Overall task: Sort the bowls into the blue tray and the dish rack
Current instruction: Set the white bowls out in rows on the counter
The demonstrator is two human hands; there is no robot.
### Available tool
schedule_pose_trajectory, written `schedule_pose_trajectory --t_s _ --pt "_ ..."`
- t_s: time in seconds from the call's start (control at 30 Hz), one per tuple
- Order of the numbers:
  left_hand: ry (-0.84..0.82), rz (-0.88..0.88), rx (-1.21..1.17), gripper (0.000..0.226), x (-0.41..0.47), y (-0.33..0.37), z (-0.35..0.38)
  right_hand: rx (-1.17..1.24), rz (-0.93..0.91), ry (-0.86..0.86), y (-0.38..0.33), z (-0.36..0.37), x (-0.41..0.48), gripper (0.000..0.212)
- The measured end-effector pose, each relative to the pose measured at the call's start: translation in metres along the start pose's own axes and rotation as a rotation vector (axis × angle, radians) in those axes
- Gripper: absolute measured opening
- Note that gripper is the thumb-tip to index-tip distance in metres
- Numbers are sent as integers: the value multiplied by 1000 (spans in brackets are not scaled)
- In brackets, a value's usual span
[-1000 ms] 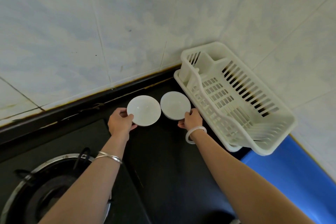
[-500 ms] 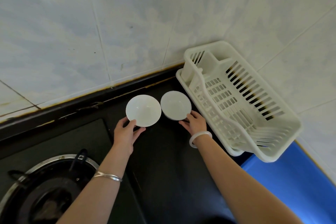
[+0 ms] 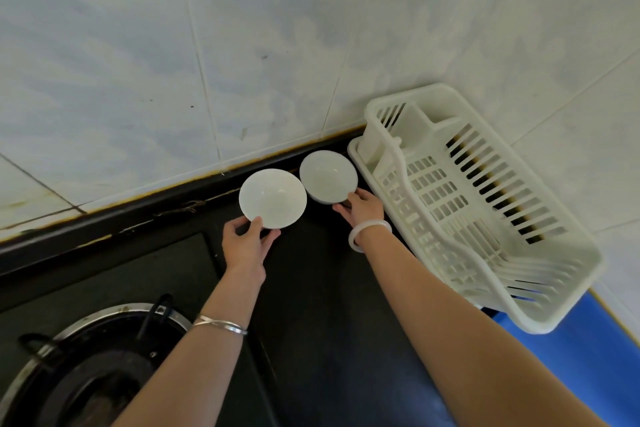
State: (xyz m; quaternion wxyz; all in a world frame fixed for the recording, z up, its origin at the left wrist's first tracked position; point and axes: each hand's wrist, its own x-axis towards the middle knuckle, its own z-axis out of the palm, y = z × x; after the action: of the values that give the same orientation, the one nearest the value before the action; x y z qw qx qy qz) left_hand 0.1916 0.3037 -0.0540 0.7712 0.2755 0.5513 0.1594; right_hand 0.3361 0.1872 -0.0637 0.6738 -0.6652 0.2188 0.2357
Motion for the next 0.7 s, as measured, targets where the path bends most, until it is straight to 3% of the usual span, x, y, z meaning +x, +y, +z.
schedule_pose_trajectory --t_s 0.33,0.5,0.7 --pt "-23 18 -13 33 3 3 1 3 51 -59 -2 1 -6 39" --pt "-32 92 22 42 -8 -5 2 -61 62 -170 -7 -11 -19 44" --pt "-147 223 379 46 -52 -30 -12 -311 -160 -198 -10 -48 -65 35"
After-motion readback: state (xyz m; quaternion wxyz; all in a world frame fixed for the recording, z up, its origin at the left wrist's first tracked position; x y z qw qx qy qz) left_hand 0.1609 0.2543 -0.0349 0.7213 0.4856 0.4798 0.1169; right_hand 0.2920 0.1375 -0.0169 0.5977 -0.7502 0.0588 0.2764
